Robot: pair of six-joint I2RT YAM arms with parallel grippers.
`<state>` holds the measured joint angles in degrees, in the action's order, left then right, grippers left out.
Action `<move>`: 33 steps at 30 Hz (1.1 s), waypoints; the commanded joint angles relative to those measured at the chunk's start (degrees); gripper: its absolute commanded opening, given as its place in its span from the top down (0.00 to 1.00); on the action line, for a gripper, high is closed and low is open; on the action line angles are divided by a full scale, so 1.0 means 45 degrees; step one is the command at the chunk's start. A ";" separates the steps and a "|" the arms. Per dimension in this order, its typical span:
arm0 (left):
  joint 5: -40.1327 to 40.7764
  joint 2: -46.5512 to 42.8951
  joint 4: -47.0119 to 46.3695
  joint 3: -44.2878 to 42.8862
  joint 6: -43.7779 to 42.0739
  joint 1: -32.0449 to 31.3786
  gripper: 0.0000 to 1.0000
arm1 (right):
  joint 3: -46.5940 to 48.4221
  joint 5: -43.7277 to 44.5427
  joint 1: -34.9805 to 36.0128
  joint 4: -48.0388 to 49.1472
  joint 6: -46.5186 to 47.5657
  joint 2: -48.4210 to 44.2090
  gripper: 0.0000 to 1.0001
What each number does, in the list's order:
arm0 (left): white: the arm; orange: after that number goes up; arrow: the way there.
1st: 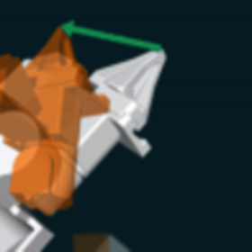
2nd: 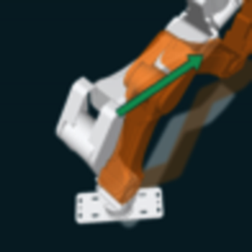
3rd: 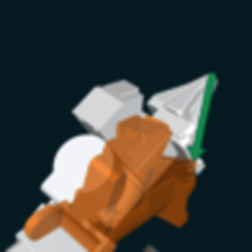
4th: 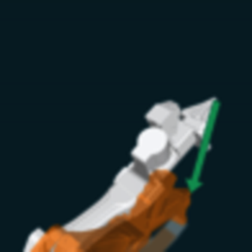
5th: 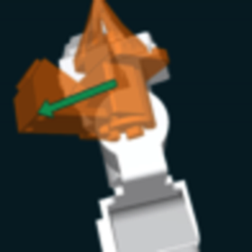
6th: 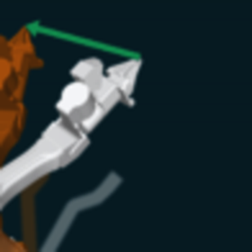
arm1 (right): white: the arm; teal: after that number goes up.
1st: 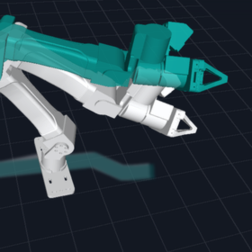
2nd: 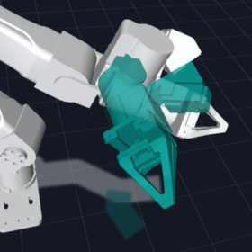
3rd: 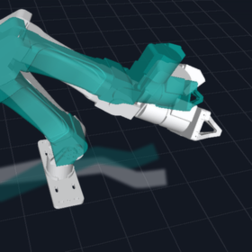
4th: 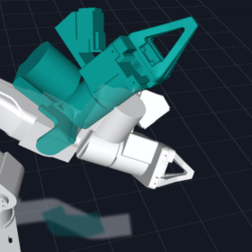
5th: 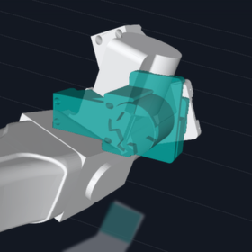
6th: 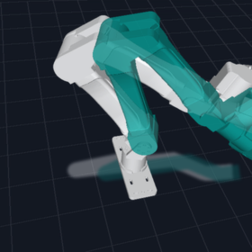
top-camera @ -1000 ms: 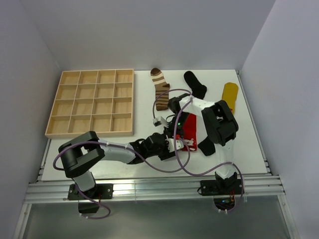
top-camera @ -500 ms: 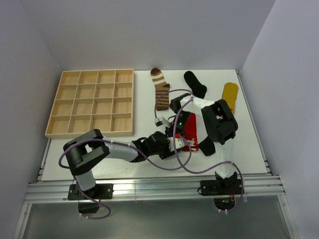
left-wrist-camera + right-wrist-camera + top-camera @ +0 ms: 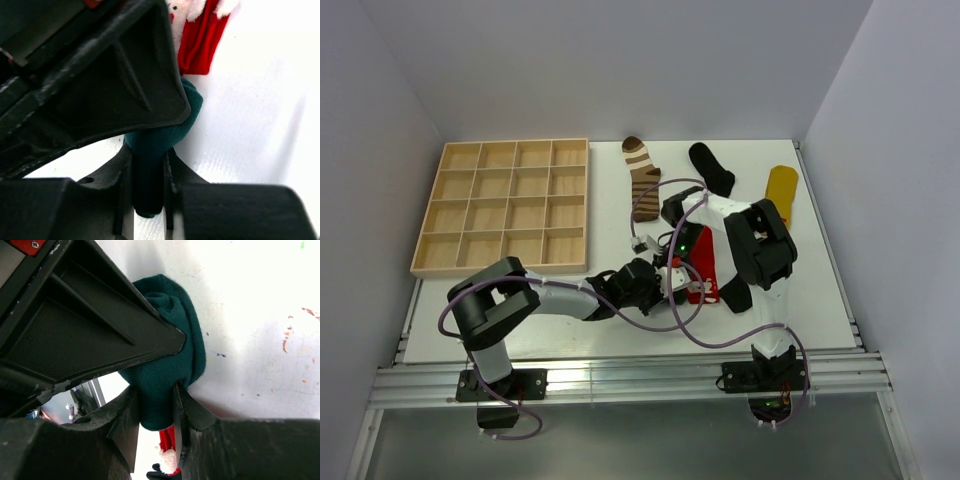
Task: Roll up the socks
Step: Pick up the sock at the center of the board.
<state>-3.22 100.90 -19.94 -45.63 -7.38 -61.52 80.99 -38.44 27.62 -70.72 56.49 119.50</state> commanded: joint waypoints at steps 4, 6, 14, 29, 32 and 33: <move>-0.0690 0.0371 0.0351 0.0021 0.1522 0.0174 1.00 | 0.0205 0.0223 -0.0121 0.1302 -0.0580 -0.0382 0.62; -0.0826 0.0157 0.0195 0.0275 0.2340 0.0271 1.00 | 0.0400 0.0104 -0.0315 0.1281 -0.0852 -0.0734 0.59; -0.0652 -0.0430 -0.0450 0.1076 0.3260 0.0604 1.00 | 0.0517 0.0750 -0.1078 0.2532 -0.2670 -0.2355 0.57; -0.1276 -0.2402 -0.0998 0.1858 0.4842 0.1892 1.00 | 0.2314 0.0396 -0.2581 0.1907 -0.3842 -0.3216 0.55; -0.1353 -0.3201 -0.0939 0.1839 0.5193 0.2360 1.00 | 0.2509 0.0397 -0.2797 0.1926 -0.3940 -0.3236 0.55; -0.1451 -0.3359 -0.0939 0.1838 0.5445 0.2516 1.00 | 0.2568 0.0397 -0.2874 0.1907 -0.3959 -0.3217 0.55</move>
<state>-7.88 90.26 -22.63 -37.15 13.63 -51.94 90.11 -36.62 15.79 -62.15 39.88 107.39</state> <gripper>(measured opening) 0.260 0.449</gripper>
